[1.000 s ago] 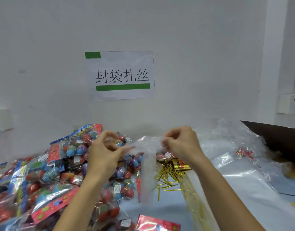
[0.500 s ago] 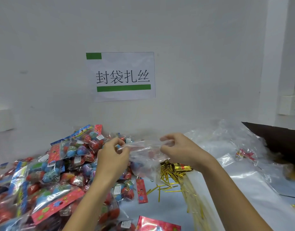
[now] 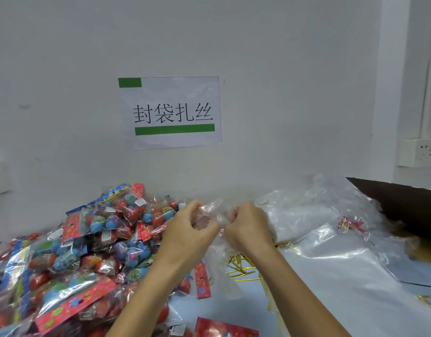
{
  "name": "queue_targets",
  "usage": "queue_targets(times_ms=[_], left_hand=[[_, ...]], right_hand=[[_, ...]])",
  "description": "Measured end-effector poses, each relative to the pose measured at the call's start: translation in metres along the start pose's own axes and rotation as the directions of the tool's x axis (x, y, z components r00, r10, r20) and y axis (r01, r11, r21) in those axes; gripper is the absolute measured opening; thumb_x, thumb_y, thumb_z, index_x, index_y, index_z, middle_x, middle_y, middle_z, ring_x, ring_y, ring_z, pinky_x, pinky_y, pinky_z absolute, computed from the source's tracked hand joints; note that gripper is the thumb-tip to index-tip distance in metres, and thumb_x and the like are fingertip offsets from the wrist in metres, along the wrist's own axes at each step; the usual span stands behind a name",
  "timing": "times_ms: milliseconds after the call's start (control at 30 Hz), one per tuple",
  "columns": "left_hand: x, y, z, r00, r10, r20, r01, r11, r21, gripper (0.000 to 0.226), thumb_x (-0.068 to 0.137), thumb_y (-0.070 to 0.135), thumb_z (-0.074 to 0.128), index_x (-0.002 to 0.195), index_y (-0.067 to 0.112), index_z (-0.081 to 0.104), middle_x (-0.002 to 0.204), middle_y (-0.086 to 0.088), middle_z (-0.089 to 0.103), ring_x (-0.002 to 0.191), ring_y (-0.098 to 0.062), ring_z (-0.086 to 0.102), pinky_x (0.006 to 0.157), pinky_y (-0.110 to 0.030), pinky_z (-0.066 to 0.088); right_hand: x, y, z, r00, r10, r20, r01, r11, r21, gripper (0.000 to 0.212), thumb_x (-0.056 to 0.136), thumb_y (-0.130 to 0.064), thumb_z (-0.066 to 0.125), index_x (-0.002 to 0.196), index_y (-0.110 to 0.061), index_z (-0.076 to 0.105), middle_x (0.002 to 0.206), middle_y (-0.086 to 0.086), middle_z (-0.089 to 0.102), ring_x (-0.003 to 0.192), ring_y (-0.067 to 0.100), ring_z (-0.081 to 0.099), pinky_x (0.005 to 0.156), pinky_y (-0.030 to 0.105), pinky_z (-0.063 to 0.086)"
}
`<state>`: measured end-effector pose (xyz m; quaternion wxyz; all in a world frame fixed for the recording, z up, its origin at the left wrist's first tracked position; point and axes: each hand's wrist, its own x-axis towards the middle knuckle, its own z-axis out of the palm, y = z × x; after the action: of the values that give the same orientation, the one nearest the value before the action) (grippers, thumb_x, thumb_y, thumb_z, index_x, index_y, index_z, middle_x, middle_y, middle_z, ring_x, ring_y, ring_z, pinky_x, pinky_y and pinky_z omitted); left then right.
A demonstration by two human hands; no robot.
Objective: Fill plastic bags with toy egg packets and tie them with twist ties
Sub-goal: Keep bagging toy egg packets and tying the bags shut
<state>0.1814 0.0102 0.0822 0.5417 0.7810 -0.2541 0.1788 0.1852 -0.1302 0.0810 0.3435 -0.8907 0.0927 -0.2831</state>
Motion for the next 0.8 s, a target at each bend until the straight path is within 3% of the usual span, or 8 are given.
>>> queue_targets(times_ms=[67, 133, 267, 333, 400, 500, 667, 800], left_hand=[[0.000, -0.004, -0.001, 0.997, -0.070, -0.031, 0.073, 0.993, 0.095, 0.013, 0.075, 0.027, 0.073, 0.077, 0.022, 0.061, 0.071, 0.016, 0.067, 0.064, -0.012, 0.060, 0.059, -0.023, 0.052], [0.002, -0.012, -0.002, 0.983, -0.169, -0.070, 0.178, 0.971, 0.161, 0.019, 0.077, 0.031, 0.082, 0.079, 0.023, 0.065, 0.075, 0.010, 0.070, 0.069, -0.017, 0.067, 0.068, -0.037, 0.060], [0.002, -0.022, -0.005, 0.940, -0.318, -0.121, 0.338, 0.916, 0.217, 0.033, 0.082, 0.045, 0.077, 0.068, 0.016, 0.071, 0.071, 0.007, 0.072, 0.062, -0.023, 0.069, 0.065, -0.040, 0.060], [0.003, -0.025, -0.008, 0.912, -0.336, -0.235, 0.383, 0.902, 0.199, 0.032, 0.084, 0.024, 0.072, 0.057, 0.009, 0.061, 0.051, 0.009, 0.057, 0.050, -0.024, 0.053, 0.052, -0.029, 0.046], [0.003, -0.025, -0.012, 0.867, -0.288, -0.408, 0.405, 0.883, 0.238, 0.027, 0.078, 0.007, 0.064, 0.054, 0.012, 0.052, 0.047, 0.008, 0.049, 0.051, -0.022, 0.045, 0.050, -0.024, 0.030], [0.000, -0.018, -0.016, 0.838, -0.088, -0.539, 0.301, 0.897, 0.323, 0.023, 0.078, 0.003, 0.063, 0.062, 0.019, 0.058, 0.061, 0.005, 0.060, 0.059, -0.013, 0.055, 0.051, -0.023, 0.035], [0.004, -0.012, -0.016, 0.909, 0.046, -0.413, 0.070, 0.963, 0.261, 0.021, 0.085, 0.000, 0.063, 0.086, 0.021, 0.062, 0.078, 0.015, 0.061, 0.076, 0.000, 0.059, 0.055, -0.014, 0.042], [0.002, -0.006, -0.005, 0.958, 0.045, -0.284, -0.021, 0.996, 0.086, 0.024, 0.080, 0.006, 0.075, 0.091, 0.025, 0.065, 0.077, 0.011, 0.069, 0.066, 0.001, 0.063, 0.056, -0.008, 0.044]], right_hand=[[0.002, -0.002, -0.005, 0.995, -0.041, -0.092, 0.048, 0.996, 0.072, 0.028, 0.073, -0.002, 0.061, 0.055, -0.014, 0.043, 0.053, -0.005, 0.045, 0.046, 0.015, 0.037, 0.034, 0.017, 0.024], [0.002, -0.006, -0.009, 0.983, -0.135, -0.124, 0.153, 0.977, 0.151, 0.032, 0.067, 0.005, 0.054, 0.053, -0.014, 0.033, 0.048, -0.004, 0.036, 0.046, 0.015, 0.029, 0.037, 0.020, 0.028], [-0.004, -0.016, -0.007, 0.938, -0.326, 0.117, 0.314, 0.943, 0.112, 0.033, 0.076, -0.001, 0.063, 0.054, -0.016, 0.044, 0.053, -0.004, 0.046, 0.051, 0.012, 0.040, 0.048, 0.030, 0.041], [-0.006, -0.016, -0.003, 0.945, -0.284, 0.160, 0.287, 0.958, 0.004, 0.037, 0.080, -0.010, 0.071, 0.055, -0.017, 0.044, 0.054, -0.005, 0.045, 0.049, 0.013, 0.040, 0.044, 0.027, 0.034], [-0.006, -0.016, -0.004, 0.983, -0.174, 0.061, 0.182, 0.968, -0.173, 0.023, 0.080, -0.012, 0.067, 0.064, -0.015, 0.050, 0.060, -0.007, 0.047, 0.053, 0.017, 0.043, 0.045, 0.023, 0.028], [-0.011, -0.015, -0.007, 0.994, -0.058, -0.098, 0.028, 0.958, -0.287, 0.011, 0.078, -0.005, 0.057, 0.079, -0.016, 0.057, 0.067, -0.004, 0.041, 0.063, 0.026, 0.042, 0.049, 0.026, 0.026], [-0.010, -0.010, -0.004, 0.993, -0.062, -0.095, 0.045, 0.983, -0.177, 0.033, 0.082, -0.009, 0.058, 0.110, -0.024, 0.047, 0.092, -0.003, 0.041, 0.076, 0.022, 0.044, 0.047, 0.023, 0.021], [-0.004, -0.011, 0.000, 0.996, -0.083, -0.020, 0.084, 0.995, 0.052, 0.031, 0.084, -0.019, 0.064, 0.113, -0.023, 0.056, 0.097, -0.001, 0.064, 0.088, 0.024, 0.062, 0.069, 0.031, 0.051]])
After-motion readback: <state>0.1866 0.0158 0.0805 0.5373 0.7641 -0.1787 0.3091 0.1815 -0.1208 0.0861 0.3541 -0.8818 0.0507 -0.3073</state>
